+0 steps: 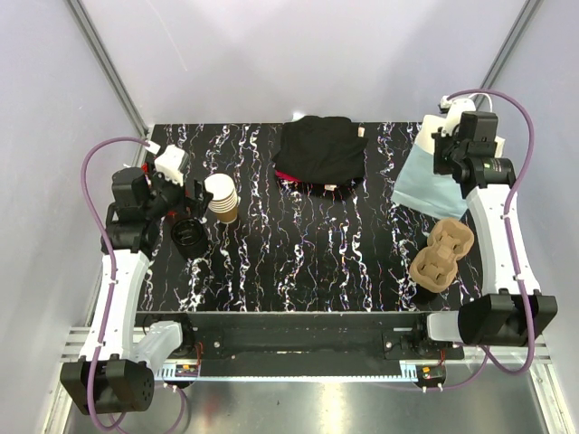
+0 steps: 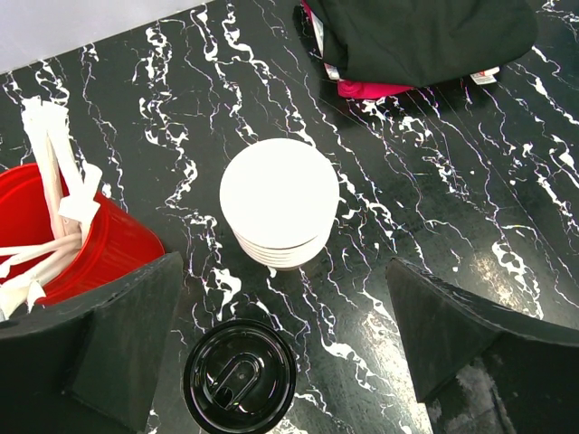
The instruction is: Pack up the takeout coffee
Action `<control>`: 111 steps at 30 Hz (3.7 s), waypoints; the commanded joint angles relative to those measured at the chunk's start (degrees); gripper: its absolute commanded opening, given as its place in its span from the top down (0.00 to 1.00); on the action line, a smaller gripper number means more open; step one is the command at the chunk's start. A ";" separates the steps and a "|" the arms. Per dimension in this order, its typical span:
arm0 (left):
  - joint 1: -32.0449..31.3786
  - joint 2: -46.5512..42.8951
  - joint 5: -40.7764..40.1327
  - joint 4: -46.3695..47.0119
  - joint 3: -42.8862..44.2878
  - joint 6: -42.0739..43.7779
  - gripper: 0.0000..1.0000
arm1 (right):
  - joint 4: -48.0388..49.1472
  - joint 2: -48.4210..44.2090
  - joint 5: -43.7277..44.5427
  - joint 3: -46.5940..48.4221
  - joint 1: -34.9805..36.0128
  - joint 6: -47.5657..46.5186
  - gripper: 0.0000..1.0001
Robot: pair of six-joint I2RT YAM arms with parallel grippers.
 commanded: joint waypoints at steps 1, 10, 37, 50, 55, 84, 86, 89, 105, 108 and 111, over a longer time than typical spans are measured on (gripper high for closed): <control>-0.17 0.17 1.87 3.51 -0.65 -0.17 0.01 | -2.00 -4.28 -3.80 1.67 4.68 -2.64 1.00; -0.17 -0.19 1.78 4.04 -1.35 0.09 0.01 | -3.32 -7.00 -7.05 1.32 13.66 -3.17 1.00; -0.17 -0.36 0.46 5.54 -2.49 0.97 0.01 | 0.29 1.87 -10.31 1.31 40.46 -5.28 1.00; -0.17 -0.36 -0.33 6.15 -2.84 1.50 0.01 | -5.16 6.62 -12.94 9.40 50.84 -9.06 1.00; -0.34 -0.19 -0.33 6.24 -2.84 1.50 0.01 | -6.04 5.04 -13.99 9.49 50.93 -12.04 1.00; -0.26 0.34 0.20 6.15 -2.93 1.59 0.01 | -5.44 -4.54 4.97 16.87 48.92 -18.56 0.00; -0.34 0.25 0.11 6.33 -3.02 1.68 0.01 | -2.97 -5.77 8.58 16.35 46.20 -17.42 0.00; -0.26 -0.01 -0.07 6.33 -3.11 1.68 0.01 | -0.51 -7.96 8.60 11.89 39.52 -14.87 0.00; -0.34 -0.80 0.11 6.33 -3.19 1.68 0.01 | 9.59 -5.88 -14.67 -15.47 24.04 0.77 0.00; -0.34 -0.63 0.11 6.33 -3.28 1.77 0.01 | 12.93 -3.68 -18.90 -16.70 21.49 4.47 0.00; -0.34 -0.63 0.02 6.33 -3.37 2.03 0.01 | 16.19 -2.44 -20.93 -18.10 20.69 7.28 0.00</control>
